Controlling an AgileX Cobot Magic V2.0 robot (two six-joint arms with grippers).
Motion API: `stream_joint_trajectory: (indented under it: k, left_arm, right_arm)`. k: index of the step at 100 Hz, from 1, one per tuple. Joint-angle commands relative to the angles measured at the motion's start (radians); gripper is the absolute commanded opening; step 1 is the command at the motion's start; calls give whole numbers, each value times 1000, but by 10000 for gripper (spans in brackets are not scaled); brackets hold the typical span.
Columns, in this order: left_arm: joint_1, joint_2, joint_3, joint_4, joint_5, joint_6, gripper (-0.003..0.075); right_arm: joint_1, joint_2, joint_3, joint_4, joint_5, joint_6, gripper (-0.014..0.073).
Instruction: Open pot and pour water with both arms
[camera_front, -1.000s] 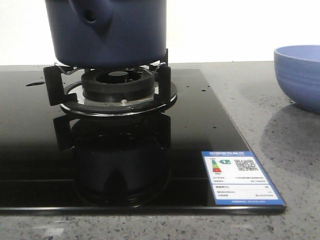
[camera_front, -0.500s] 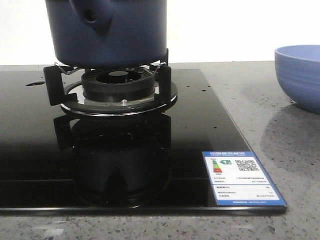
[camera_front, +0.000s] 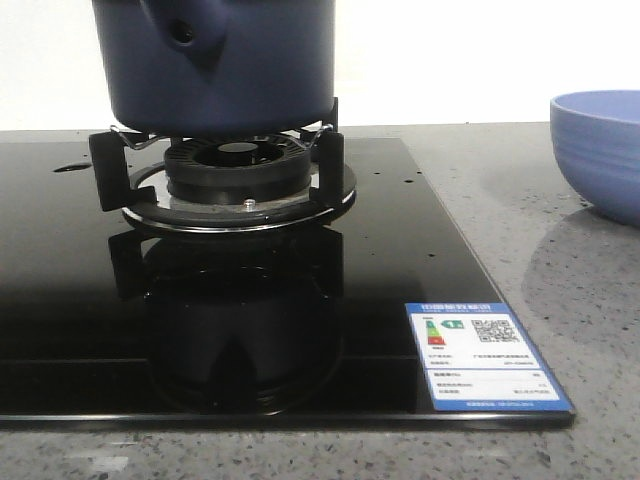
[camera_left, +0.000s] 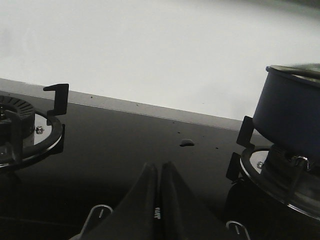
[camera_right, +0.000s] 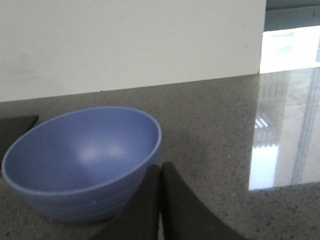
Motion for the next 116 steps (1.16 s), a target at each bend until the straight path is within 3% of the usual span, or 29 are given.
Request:
stream_joint_trajectory:
  k: [1, 9, 27, 36, 116]
  left_arm:
    - [0, -28, 35, 0, -77, -12, -20]
    - [0, -28, 35, 0, -77, -12, -20]
    - [0, -28, 35, 0, -77, -12, -20]
    - [0, -28, 35, 0, -77, -12, -20]
    - [0, -28, 35, 0, -76, -12, -20]
  right_arm:
    - [57, -30, 37, -53, -96, 21, -42]
    - [101, -76, 92, -73, -117, 21, -42]
    - [94, -189, 212, -71, -140, 21, -42]
    - [91, -263, 209, -66, -17, 23, -42]
    - [91, -257, 209, -79, -1, 23, -42]
